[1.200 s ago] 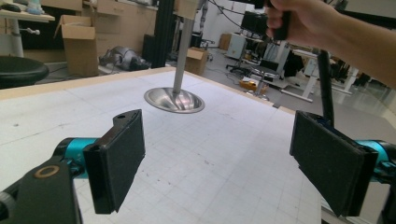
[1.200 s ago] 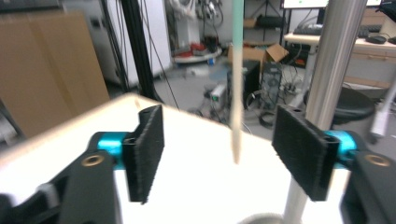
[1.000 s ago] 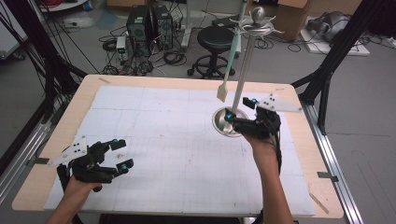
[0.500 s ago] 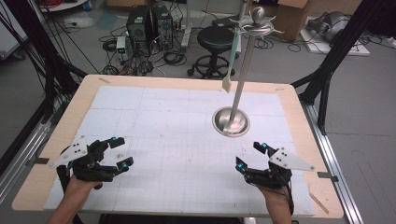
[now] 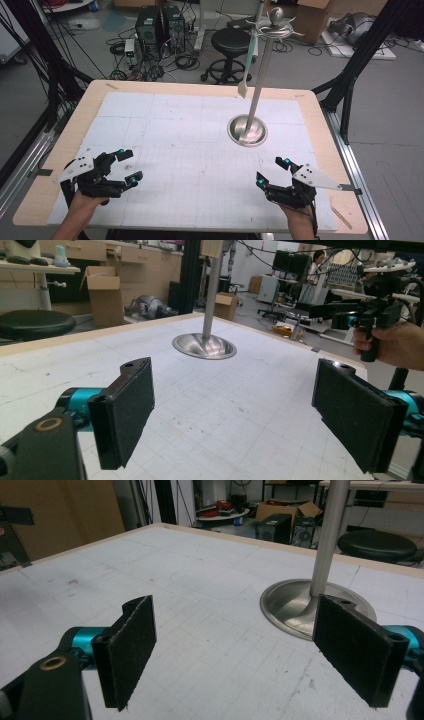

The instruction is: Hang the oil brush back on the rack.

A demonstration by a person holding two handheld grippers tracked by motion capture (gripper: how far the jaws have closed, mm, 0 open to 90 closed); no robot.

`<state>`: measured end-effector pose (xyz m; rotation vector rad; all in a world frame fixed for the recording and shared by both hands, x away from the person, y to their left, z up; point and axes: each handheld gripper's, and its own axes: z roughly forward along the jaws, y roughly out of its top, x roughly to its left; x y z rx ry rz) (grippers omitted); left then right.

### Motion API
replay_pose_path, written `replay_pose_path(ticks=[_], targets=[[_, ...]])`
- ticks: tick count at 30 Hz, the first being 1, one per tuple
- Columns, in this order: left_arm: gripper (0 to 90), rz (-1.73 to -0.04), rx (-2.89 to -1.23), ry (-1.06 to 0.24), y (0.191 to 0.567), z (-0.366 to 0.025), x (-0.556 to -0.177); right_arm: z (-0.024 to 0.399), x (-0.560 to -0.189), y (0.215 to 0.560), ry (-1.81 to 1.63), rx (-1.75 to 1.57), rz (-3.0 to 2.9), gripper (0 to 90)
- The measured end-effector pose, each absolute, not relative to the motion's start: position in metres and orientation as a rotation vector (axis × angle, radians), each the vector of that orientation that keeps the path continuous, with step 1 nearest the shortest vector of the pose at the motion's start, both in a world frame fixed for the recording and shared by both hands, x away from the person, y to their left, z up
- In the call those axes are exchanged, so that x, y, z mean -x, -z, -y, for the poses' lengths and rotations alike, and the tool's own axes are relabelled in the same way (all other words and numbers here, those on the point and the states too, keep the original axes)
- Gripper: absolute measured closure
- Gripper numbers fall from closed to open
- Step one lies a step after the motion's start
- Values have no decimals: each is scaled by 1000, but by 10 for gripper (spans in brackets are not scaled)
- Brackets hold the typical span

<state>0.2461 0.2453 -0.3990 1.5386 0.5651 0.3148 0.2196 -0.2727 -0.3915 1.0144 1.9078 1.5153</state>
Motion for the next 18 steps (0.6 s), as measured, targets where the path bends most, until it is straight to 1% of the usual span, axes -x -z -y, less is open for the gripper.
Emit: replay_pose_path(ticks=[18], targets=[[176, -582, -1546, -312, 401, -245, -247, 273, -220, 392, -1496, -1012, -1913, 169]])
